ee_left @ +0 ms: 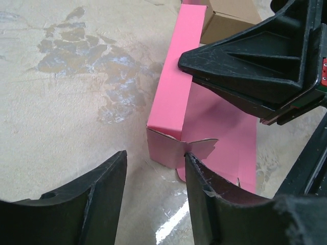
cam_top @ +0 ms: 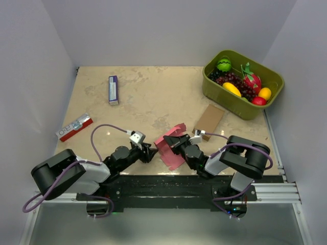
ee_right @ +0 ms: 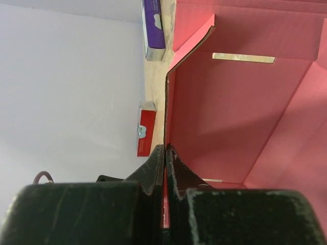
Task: Fold the paper box
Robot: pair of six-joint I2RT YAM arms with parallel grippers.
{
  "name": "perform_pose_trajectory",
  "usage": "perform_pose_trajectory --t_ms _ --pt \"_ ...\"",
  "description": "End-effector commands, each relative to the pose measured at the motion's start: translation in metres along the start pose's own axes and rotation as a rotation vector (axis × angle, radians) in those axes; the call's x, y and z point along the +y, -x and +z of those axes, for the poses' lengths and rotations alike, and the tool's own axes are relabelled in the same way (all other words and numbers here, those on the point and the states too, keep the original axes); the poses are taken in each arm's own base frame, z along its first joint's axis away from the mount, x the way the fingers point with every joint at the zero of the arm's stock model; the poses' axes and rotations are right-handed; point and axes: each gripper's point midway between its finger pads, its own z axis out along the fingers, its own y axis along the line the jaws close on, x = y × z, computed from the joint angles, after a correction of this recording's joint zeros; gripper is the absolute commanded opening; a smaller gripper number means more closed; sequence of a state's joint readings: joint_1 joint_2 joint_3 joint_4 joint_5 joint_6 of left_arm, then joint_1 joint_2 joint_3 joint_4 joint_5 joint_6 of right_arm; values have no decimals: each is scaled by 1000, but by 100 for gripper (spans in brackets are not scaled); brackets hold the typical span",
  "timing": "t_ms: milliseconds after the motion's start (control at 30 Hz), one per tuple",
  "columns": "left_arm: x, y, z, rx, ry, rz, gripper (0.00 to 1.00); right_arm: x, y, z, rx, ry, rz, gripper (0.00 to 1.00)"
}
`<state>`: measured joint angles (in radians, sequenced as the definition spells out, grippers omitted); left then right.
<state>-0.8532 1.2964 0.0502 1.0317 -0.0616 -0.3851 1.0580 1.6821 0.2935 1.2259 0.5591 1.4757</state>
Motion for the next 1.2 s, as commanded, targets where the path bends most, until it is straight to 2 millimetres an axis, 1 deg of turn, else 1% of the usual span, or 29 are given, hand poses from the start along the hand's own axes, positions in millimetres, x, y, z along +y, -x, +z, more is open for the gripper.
perform_pose_trajectory --t_ms 0,167,233,267,433,533,800,933,1167 --pt "5 31 7 -132 72 -35 56 7 8 0 -38 15 -12 0" --pt "3 30 9 -134 90 -37 61 6 9 1 -43 6 -4 0" --pt "5 28 12 -130 111 -35 62 5 8 0 -41 1 2 0" --pt "2 28 12 -131 108 -35 63 5 8 0 -39 2 2 0" --pt "8 25 14 -137 163 -34 63 4 8 0 -37 -1 6 0" --pt "6 29 16 -159 163 -33 63 3 8 -1 -37 -3 6 0" --pt "3 25 23 -160 160 -34 63 1 9 -1 -41 -9 10 0" --pt "4 27 26 -170 172 -34 65 -1 9 -1 -41 -14 13 0" --pt "14 27 33 -176 248 -52 65 -3 9 -1 -40 -20 12 0"
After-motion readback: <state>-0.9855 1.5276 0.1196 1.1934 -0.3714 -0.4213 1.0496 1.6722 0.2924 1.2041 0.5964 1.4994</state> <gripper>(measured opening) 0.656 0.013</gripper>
